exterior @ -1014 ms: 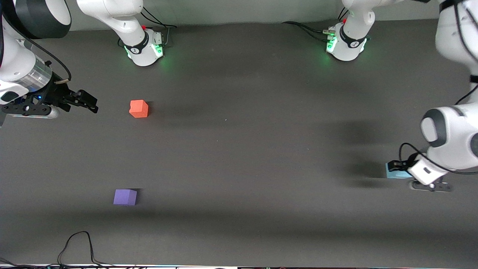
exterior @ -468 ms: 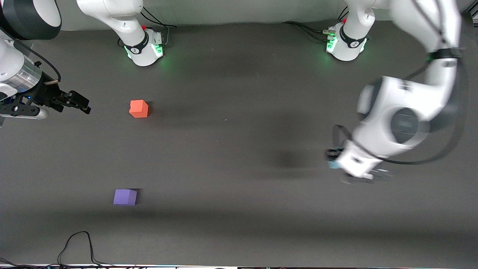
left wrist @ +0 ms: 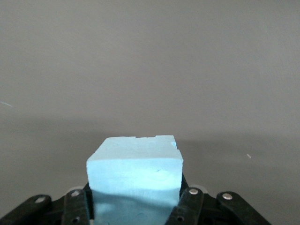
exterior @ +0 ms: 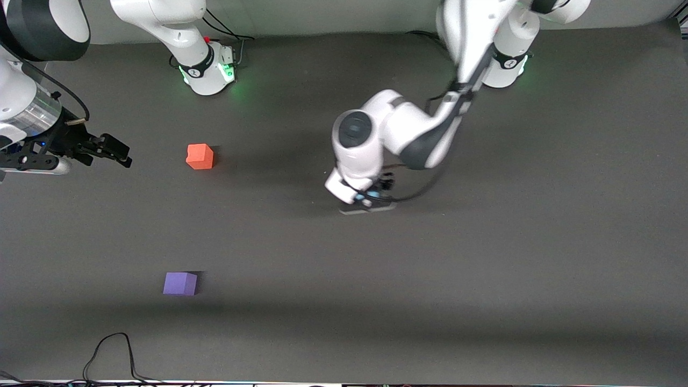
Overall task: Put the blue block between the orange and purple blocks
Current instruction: 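Set the blue cube down with the left gripper while the right gripper reaches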
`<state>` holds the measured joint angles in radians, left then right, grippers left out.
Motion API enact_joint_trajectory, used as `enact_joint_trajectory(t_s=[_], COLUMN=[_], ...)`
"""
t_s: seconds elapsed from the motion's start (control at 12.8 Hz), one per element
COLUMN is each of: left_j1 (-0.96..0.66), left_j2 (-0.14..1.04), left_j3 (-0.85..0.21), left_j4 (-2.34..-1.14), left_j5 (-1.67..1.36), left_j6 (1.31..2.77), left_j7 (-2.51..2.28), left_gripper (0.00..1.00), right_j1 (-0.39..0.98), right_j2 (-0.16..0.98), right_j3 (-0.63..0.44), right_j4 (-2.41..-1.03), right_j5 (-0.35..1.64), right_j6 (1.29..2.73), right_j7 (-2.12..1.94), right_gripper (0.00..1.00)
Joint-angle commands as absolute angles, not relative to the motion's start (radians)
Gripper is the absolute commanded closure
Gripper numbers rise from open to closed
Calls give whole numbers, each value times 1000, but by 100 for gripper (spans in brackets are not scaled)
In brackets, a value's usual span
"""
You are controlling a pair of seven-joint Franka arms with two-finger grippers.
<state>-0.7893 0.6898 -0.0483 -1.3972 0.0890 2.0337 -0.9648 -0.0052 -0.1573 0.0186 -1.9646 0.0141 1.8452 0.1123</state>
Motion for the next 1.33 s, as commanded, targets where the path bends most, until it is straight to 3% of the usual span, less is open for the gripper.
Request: enact_joint_trajectory(t_s=[0.0, 0.39, 0.47, 0.55, 0.62, 0.94, 1.25], left_j1=[-877, -902, -902, -896, -888, -760, -488], left_j2=[814, 887, 890, 884, 876, 757, 571], left_j3=[-23, -26, -26, -26, -26, -46, -49], left_j4=[-1304, -1307, -1307, -1305, -1305, -1305, -1312], left_j5=[112, 86, 86, 84, 84, 19, -164], left_j6=[2087, 2186, 2186, 2184, 2177, 2052, 1820], left_j7=[-1041, -1092, -1086, -1078, -1075, -946, -599], left_gripper=[55, 54, 49, 20, 0, 0, 0], right_j1=[6, 9, 15, 35, 46, 49, 48], right_j2=[-149, -141, -141, -140, -137, -121, 39], right_j3=[18, 20, 20, 21, 21, 133, 413], right_j4=[-1967, -1968, -1968, -1967, -1965, -1945, -1832], right_j5=[32, 32, 32, 32, 32, 34, 28], right_j6=[1865, 1867, 1867, 1867, 1867, 1864, 1873], right_j7=[113, 133, 147, 172, 196, 293, 550], right_gripper=[0, 0, 0, 0, 0, 0, 0])
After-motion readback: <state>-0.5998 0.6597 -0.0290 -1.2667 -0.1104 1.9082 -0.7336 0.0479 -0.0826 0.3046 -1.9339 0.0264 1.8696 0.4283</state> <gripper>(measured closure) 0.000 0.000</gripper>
